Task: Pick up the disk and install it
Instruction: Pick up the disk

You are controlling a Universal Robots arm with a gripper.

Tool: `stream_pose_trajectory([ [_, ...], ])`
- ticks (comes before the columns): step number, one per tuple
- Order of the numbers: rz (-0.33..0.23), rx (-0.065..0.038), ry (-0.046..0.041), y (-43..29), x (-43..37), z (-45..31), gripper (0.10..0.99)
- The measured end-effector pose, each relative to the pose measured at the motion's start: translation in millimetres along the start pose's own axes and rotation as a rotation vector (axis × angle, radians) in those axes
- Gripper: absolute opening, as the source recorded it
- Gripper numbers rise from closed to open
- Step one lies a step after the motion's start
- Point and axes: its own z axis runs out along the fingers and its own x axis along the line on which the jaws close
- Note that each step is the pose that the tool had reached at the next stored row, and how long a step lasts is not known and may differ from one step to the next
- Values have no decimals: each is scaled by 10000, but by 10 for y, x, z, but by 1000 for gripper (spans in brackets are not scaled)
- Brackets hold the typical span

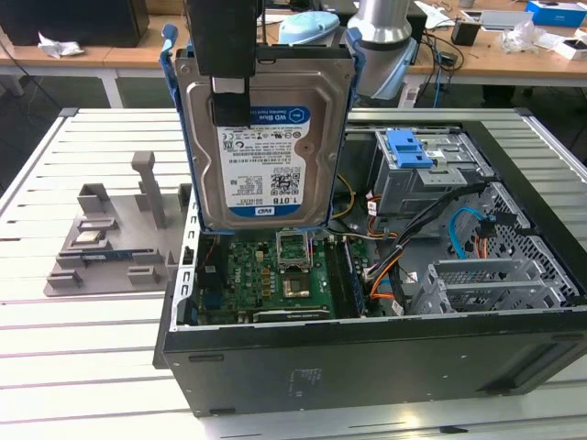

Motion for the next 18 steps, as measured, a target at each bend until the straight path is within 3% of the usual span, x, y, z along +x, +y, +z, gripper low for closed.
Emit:
stream_pose_trajectory([
  [10, 0, 0, 1, -33, 14, -1, 365],
  [18, 0, 0, 2, -258, 18, -9, 365],
])
